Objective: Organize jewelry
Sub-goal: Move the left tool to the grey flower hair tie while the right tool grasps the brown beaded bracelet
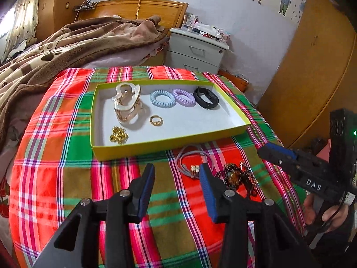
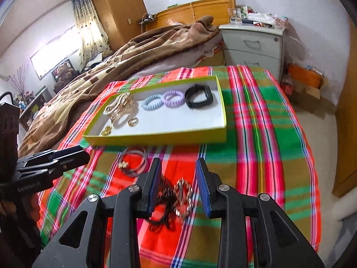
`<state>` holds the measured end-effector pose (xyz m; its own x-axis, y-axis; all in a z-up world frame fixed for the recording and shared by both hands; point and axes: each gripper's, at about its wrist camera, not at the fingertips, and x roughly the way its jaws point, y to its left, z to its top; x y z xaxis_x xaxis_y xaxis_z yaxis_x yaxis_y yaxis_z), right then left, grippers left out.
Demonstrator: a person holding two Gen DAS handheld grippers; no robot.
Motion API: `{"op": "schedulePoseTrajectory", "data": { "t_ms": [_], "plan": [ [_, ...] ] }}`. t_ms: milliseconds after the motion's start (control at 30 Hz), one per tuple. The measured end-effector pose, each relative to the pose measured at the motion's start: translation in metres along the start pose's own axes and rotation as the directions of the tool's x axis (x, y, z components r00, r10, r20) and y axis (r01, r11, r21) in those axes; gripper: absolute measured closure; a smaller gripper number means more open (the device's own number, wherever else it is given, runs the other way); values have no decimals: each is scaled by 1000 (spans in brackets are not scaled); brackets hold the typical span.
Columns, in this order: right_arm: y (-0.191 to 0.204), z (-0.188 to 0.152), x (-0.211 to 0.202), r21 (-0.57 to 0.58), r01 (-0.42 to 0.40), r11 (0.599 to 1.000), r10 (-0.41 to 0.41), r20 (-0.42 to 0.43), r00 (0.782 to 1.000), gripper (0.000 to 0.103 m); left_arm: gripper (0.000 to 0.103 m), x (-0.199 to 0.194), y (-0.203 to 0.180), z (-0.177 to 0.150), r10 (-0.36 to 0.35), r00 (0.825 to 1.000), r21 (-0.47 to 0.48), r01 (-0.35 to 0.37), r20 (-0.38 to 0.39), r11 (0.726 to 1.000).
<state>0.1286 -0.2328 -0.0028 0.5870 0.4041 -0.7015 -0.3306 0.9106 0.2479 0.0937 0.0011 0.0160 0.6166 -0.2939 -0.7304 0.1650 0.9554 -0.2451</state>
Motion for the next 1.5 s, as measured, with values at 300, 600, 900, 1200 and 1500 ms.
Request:
{"op": "schedulePoseTrajectory", "data": {
  "t_ms": [300,600,900,1200,1500],
  "plan": [
    [-3,-21,0,-2,2,1000,-2,-31,1000,70,60,0,4,-12,-14,1000,-9,13,-16,1000],
    [20,-19,25,-62,-1,998,-4,-79,997,70,60,1,10,-17,-21,999,-23,20,-26,1000],
    [35,-23,27,-139,91,986,-104,-91,990,70,60,2,16,-18,-29,999,-41,28,-29,999],
    [41,-23,30,-128,103,986,-118,-115,986,70,60,3,17,-19,-40,999,-42,39,-35,998],
    [42,-23,33,-135,133,982,-149,-116,982,79,60,3,18,-21,-41,998,-44,39,-44,998]
  ]
}}
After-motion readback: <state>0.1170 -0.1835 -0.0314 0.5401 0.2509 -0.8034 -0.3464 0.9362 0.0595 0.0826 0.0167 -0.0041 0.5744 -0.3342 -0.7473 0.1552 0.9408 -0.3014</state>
